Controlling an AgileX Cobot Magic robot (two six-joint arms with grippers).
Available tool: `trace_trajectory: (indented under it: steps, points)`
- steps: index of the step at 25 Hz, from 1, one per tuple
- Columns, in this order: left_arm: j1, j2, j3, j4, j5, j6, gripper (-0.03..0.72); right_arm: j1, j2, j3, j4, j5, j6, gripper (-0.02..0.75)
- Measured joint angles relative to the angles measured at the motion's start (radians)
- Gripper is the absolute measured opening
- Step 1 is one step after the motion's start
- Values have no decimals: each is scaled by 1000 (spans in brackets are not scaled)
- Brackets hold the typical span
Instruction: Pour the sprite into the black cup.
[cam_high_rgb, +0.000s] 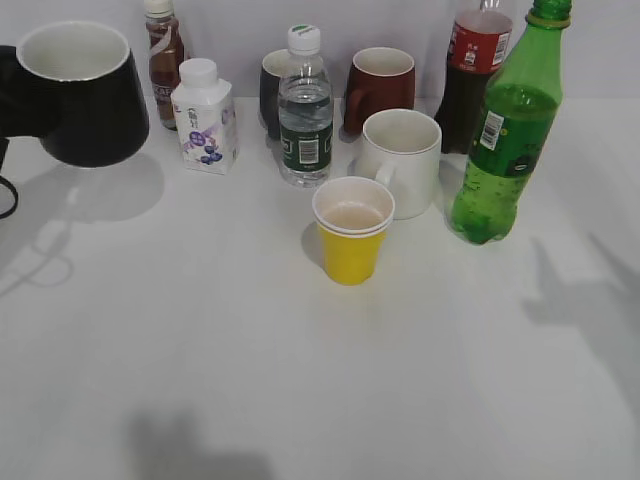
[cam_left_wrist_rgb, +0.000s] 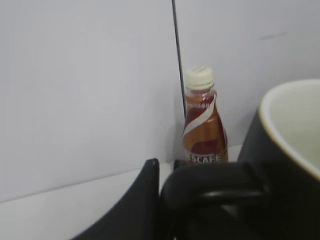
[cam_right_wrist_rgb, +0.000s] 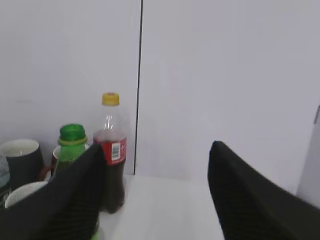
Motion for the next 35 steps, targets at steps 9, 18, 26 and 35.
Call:
trace_trajectory:
  steps: [9,18,26,35]
  points:
    - [-1,-23,0,20,24,1,55,0,424,42,-171,-244,134,504]
    - [-1,-45,0,27,64,1,55,0,730,34,-429,-571,309,645]
    - [-1,-92,0,98,64,1,54,0,885,-104,-449,-599,341,662]
    - [-78,-165,0,117,271,1,52,0,1093,-298,-600,-601,447,650]
